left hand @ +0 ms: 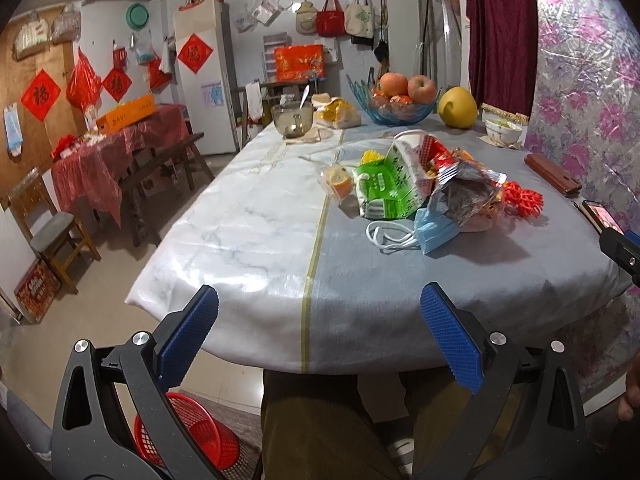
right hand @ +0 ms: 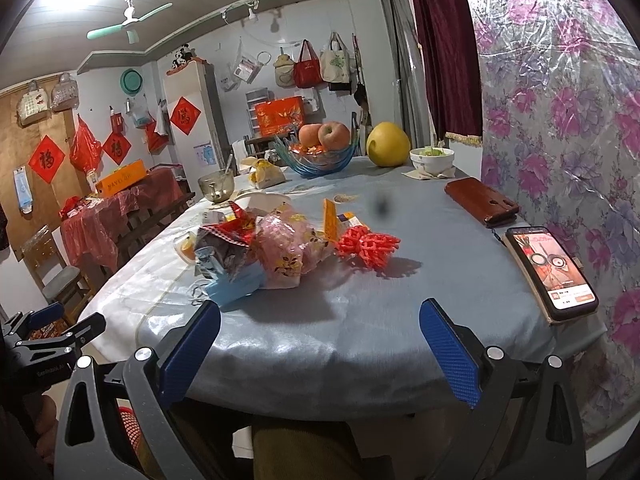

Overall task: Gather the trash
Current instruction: 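Reach the left tool to the green snack bag and close on it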

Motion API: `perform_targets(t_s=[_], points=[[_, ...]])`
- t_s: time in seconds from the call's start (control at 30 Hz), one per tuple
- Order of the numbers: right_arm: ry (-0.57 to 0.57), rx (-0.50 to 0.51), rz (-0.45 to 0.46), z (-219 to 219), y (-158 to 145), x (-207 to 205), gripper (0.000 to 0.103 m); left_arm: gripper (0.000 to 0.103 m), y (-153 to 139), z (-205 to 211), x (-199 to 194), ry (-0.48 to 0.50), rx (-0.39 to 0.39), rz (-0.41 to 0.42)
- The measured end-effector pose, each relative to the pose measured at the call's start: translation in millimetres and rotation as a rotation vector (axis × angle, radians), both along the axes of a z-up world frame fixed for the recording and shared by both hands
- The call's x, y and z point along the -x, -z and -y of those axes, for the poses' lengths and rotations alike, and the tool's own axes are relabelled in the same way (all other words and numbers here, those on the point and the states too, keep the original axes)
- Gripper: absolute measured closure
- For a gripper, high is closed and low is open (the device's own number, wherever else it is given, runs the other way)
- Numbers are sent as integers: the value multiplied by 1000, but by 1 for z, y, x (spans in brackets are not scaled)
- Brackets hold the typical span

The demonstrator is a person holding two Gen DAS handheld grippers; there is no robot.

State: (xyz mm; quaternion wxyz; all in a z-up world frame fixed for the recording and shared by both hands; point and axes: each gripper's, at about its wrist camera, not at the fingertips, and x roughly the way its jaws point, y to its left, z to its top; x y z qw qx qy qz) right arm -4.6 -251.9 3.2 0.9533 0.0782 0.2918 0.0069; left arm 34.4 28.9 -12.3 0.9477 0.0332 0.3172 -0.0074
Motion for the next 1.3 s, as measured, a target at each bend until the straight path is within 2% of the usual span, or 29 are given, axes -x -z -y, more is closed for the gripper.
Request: perform_targets(t_s=[0.2,0.4,0.73,0.83,0.93,1.0,1.03,1.13,1.2,1.27,1.3], points=[[17,29,-38,16,17,-16,5,6,18,-11,-19,-9,31,-62],[0,23,-101,28,36,-45,5,6,38,6,-47,66,44,-119],[-17,102,-80,27,52,-55,5,6,-2,84,-100,305,148,-79],[-9,65,-72,37,52,-55,5,6,0,107,-122,286,85,-64],[-14,22,-74,45,54,-55,5,6,11,111,-146,255,81,-107],[-16,21,-74,47,56,-56,5,14,13,98,-151,243,140,-109],[-14,26,-70,48,57,-56,5,27,12,91,-150,252,176,-104],[-4,15,-67,52,59,-59,5,50,8,70,-145,281,247,-92],[-3,-16,-73,57,60,-62,5,55,3,58,-138,279,265,-76],[5,-32,-71,61,60,-63,5,65,-3,44,-131,278,285,-60],[8,-33,-68,62,59,-64,5,66,-5,35,-127,274,295,-51]])
